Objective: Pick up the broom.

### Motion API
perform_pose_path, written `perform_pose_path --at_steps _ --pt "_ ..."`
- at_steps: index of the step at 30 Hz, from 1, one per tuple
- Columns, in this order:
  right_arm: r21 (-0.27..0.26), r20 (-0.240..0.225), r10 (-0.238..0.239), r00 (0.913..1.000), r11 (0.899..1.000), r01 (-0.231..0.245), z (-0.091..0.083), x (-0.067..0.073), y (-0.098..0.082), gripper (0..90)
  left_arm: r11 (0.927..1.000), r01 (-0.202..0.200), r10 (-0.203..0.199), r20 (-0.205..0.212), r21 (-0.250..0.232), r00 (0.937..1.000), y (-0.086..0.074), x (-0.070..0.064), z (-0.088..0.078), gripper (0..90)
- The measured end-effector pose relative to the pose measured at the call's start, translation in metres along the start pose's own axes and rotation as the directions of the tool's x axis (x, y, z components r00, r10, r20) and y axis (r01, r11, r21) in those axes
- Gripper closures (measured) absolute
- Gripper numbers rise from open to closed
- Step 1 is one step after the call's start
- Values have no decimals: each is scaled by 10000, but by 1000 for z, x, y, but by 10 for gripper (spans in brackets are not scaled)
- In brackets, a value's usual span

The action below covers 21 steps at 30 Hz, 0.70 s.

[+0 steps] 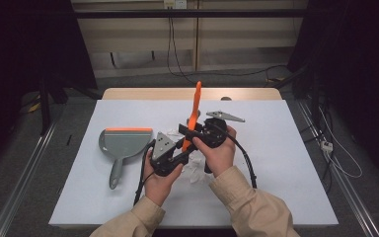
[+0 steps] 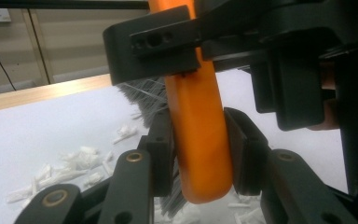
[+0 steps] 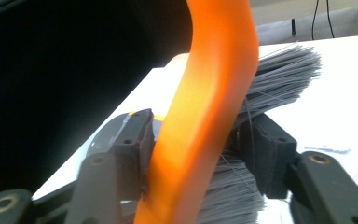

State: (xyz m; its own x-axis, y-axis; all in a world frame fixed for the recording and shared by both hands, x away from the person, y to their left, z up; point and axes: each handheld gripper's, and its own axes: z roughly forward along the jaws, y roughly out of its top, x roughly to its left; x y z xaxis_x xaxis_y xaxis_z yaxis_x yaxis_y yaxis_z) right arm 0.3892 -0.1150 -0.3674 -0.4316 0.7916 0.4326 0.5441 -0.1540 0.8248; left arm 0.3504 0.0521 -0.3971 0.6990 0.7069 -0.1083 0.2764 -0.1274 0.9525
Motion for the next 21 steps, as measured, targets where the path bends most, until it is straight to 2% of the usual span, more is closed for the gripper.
perform_pose_path --at_steps 2,4,5,6,9,12,13,15,18,21 --pt "22 -19 68 10000 10000 -68 0 0 0 494 10000 -76 76 -35 52 10000 0 0 0 641" --pt "204 -39 229 9997 9995 -228 1 0 1 558 9999 -113 114 -95 83 9999 -1 -1 2 628" --pt "204 -39 229 9997 9995 -228 1 0 1 558 9999 -113 114 -95 83 9999 -1 -1 2 619" --pt "435 78 429 9991 9981 -432 1 1 3 601 9997 -231 232 -83 119 9997 -1 -1 2 606" --pt "482 -181 852 9962 9953 -843 -1 -1 7 650 9994 -353 352 -201 -58 9992 -2 -1 3 551" --pt "382 -429 1051 9935 9939 -1035 -2 -4 9 693 9994 -260 260 19 -231 9997 -2 1 3 509" --pt "296 -414 770 9962 9967 -758 -4 -5 10 694 9991 -218 224 180 -352 9996 -1 1 2 504" --pt "250 -603 528 9968 9984 -514 -6 -8 12 694 9977 -492 501 186 -470 9986 0 2 -1 465" --pt "167 -509 253 9984 9996 -245 -13 -16 16 694 9988 -260 275 383 -415 9989 0 5 -4 391" --pt "158 -543 365 9979 9992 -356 -20 -27 19 693 9993 -197 209 411 -309 9989 0 9 -7 319"
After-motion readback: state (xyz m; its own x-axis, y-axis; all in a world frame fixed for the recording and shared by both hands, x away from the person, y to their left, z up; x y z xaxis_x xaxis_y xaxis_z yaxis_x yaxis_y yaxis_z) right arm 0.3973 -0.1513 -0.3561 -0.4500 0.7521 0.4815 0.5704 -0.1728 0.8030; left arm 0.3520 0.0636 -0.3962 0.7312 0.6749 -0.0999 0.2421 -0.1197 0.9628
